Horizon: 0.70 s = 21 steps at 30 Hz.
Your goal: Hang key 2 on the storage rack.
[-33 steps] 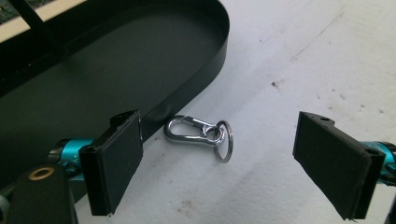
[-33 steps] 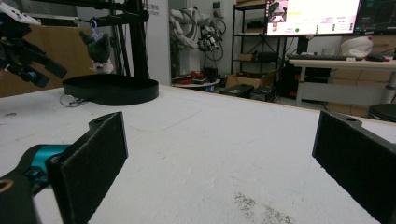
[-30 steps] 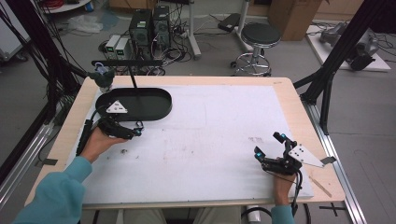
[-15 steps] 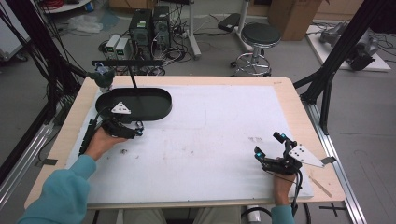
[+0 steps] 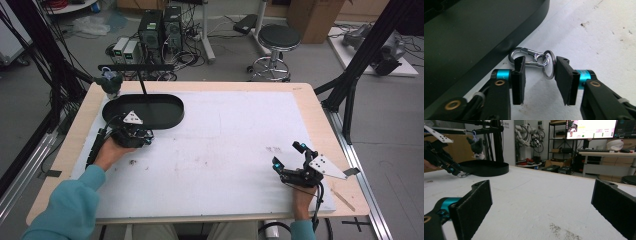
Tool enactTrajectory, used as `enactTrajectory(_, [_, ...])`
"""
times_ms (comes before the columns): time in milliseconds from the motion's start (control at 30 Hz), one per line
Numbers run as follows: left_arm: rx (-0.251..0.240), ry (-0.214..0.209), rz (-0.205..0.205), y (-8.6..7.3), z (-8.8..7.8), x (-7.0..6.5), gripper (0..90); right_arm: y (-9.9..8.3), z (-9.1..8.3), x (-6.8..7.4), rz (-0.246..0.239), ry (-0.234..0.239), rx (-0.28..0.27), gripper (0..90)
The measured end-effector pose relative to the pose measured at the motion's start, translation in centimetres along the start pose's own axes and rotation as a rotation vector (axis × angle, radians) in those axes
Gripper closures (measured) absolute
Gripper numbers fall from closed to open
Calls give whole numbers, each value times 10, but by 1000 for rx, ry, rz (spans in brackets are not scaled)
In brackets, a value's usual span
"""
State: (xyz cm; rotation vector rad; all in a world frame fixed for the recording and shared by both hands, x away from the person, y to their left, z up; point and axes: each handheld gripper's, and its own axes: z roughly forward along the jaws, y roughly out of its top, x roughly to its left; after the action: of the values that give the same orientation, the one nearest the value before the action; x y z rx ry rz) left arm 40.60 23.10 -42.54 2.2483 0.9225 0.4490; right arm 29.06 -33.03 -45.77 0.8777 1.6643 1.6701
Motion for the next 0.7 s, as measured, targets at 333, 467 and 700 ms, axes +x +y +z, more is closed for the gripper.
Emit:
enactTrajectory(333, [18,0,15,0,1,-2,738,0,0,0,1,0,1,25])
enactTrajectory(467, [26,3,12,0,1,-2,769,0,0,0,0,0,1,25])
enactTrajectory(700, [19,3,0,1,1,-2,821,0,0,0,1,0,1,25])
